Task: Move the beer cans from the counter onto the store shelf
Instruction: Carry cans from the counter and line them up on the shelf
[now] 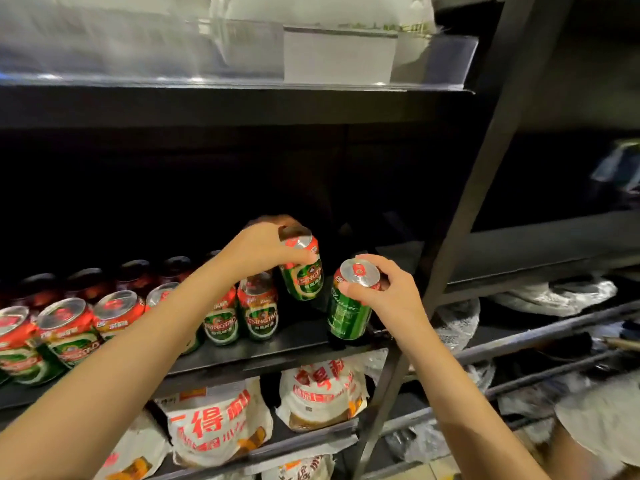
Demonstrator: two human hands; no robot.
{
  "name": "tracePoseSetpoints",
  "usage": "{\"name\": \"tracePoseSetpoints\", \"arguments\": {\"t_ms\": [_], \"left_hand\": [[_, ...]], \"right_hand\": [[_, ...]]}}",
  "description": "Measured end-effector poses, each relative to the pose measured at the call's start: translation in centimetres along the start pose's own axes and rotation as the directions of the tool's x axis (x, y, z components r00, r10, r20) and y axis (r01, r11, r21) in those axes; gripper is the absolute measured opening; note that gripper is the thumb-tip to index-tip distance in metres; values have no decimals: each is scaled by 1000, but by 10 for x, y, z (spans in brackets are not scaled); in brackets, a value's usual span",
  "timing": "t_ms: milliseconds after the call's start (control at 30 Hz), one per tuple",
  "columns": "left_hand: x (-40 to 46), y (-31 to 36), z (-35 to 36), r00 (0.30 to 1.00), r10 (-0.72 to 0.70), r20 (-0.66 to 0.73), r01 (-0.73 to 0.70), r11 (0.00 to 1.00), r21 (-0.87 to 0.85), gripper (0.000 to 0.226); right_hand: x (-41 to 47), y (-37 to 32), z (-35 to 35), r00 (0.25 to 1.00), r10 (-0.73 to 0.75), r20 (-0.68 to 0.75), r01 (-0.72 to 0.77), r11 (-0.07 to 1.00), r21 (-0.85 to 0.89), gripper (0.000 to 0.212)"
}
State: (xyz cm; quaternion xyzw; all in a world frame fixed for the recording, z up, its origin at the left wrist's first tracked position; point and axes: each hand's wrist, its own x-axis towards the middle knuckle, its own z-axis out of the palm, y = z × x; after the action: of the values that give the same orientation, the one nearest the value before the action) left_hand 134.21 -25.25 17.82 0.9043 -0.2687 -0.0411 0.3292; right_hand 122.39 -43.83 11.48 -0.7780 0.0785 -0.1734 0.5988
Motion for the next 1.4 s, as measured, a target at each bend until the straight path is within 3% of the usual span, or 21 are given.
{"name": "tracePoseSetpoints", "arguments": {"t_ms": [167, 300, 467, 767, 1167, 1400], "left_hand": [[38, -24, 0, 996, 36, 86, -39, 999, 30, 52], [57, -38, 2, 988, 34, 153, -48, 995, 92, 50], [69, -52, 9, 977, 63, 203, -83, 992, 93, 50], [87, -66, 22, 948, 55, 312, -98, 987, 124, 57], [97, -81, 29, 946, 28, 324, -80, 986, 148, 65], [97, -89, 32, 951, 40, 306, -73, 992, 99, 70]], "right_hand": [[35, 7, 14, 1000, -11, 18, 12, 998, -59, 35], [62, 22, 26, 998, 64, 20, -61, 994, -93, 54], [88, 36, 37, 998, 55, 3, -54, 989, -140, 56], [109, 43, 45, 998, 66, 13, -65, 994, -91, 55], [128, 59, 50, 996, 92, -17, -94, 981, -172, 62], [127, 59, 53, 995, 86, -49, -93, 983, -161, 53]]}}
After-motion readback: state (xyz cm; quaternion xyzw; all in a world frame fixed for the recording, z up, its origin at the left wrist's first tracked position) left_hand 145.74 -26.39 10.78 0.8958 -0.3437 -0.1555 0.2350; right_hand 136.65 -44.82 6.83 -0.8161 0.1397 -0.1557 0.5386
